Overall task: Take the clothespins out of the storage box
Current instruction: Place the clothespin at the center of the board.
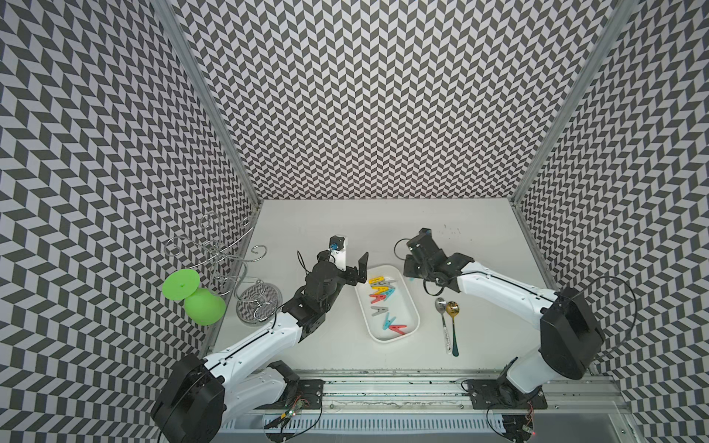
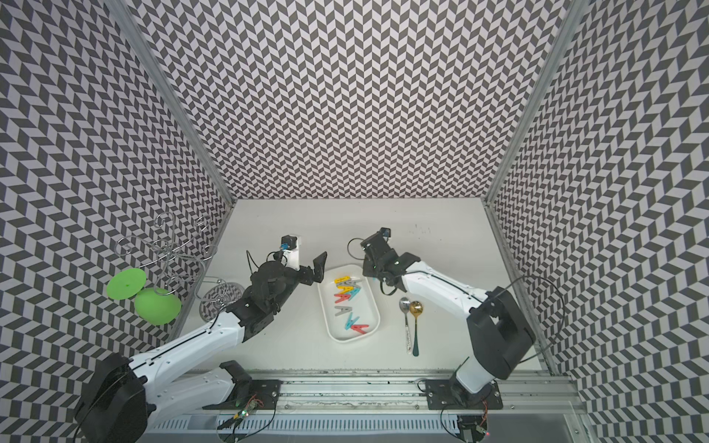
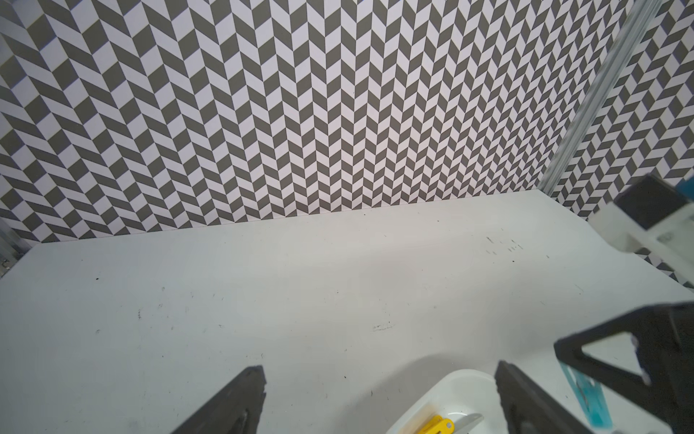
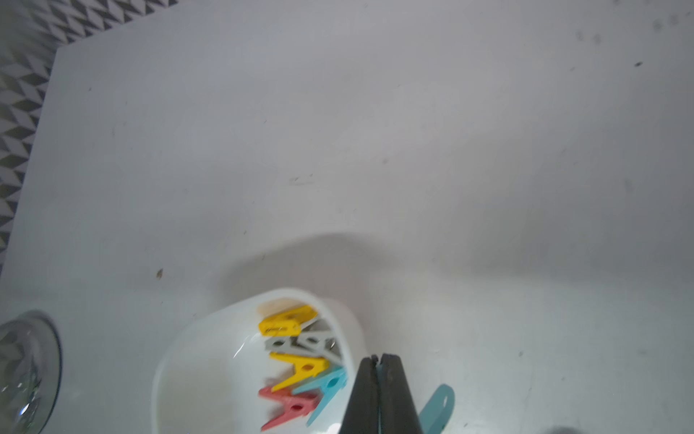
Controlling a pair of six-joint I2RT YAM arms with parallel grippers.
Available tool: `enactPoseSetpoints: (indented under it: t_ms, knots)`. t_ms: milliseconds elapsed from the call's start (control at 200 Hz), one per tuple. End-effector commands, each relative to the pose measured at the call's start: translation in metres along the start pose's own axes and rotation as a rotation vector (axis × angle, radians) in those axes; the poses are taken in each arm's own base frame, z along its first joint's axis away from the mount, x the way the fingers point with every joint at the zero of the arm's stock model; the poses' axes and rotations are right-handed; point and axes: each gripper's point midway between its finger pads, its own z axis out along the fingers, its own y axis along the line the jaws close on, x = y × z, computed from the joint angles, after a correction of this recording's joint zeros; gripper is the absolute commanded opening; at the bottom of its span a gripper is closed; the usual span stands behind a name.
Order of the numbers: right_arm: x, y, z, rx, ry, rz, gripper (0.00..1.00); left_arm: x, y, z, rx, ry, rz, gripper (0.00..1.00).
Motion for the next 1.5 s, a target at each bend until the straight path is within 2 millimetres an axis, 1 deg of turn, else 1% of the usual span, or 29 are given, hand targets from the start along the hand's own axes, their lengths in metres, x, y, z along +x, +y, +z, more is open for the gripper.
enactPoseSetpoints:
  t_ms: [0,45,145,225,325,426,581,666,771,861,951,1052,1147,1247,1367,1432,1492]
  knots:
    - [-0.014,-0.03,0.017,-0.005,0.007,0.009,0.05,0.001,0.0,-0.001,0.002,-0.005,-0.006,0.99]
    - [-0.017,-0.046,0.027,0.011,0.019,0.036,0.05,0.002,0.0,-0.001,0.003,-0.005,-0.004,1.0]
    - [-0.022,-0.072,0.043,0.043,0.031,0.077,0.05,0.001,0.0,-0.001,0.002,-0.005,-0.002,0.99]
    - [-0.022,-0.089,0.053,0.065,0.039,0.106,0.06,0.002,0.0,-0.001,-0.001,-0.003,-0.001,1.0]
    - [-0.018,-0.106,0.065,0.08,0.061,0.138,0.09,0.002,0.001,-0.001,-0.002,-0.003,0.0,1.0]
    - [-0.012,-0.114,0.074,0.093,0.084,0.151,0.11,0.002,0.0,-0.001,-0.002,-0.003,0.001,1.0]
    - [-0.004,-0.121,0.082,0.114,0.108,0.148,0.16,0.002,0.001,-0.001,-0.003,-0.004,0.0,1.0]
    - [-0.004,-0.121,0.082,0.117,0.109,0.143,0.19,0.001,0.001,-0.002,-0.003,-0.005,-0.001,1.0]
    - [-0.01,-0.117,0.074,0.099,0.092,0.133,0.22,0.0,0.0,-0.002,0.001,-0.008,-0.002,1.0]
    - [-0.019,-0.106,0.063,0.044,0.065,0.113,0.24,0.0,0.0,-0.002,0.003,-0.01,-0.004,0.99]
    - [-0.029,-0.085,0.049,-0.049,0.036,0.064,0.27,0.001,0.0,-0.002,0.003,-0.006,-0.002,1.0]
    - [-0.034,-0.052,0.03,-0.186,0.015,-0.021,0.29,0.001,-0.001,-0.001,0.005,-0.006,-0.004,1.0]
    - [-0.035,-0.019,0.011,-0.308,0.003,-0.114,0.3,0.002,-0.002,0.0,0.009,-0.003,-0.003,1.0]
    - [-0.03,0.015,-0.006,-0.386,-0.008,-0.226,0.3,0.003,-0.003,0.001,0.012,0.001,-0.002,0.99]
    - [-0.014,0.057,-0.022,-0.478,-0.002,-0.352,0.3,0.003,-0.004,0.002,0.016,0.003,-0.004,0.99]
    - [-0.003,0.073,-0.024,-0.51,0.013,-0.397,0.3,0.002,-0.004,0.002,0.017,0.003,-0.004,1.0]
    - [0.006,0.084,-0.023,-0.526,0.031,-0.419,0.3,0.002,-0.004,0.002,0.016,0.003,-0.003,1.0]
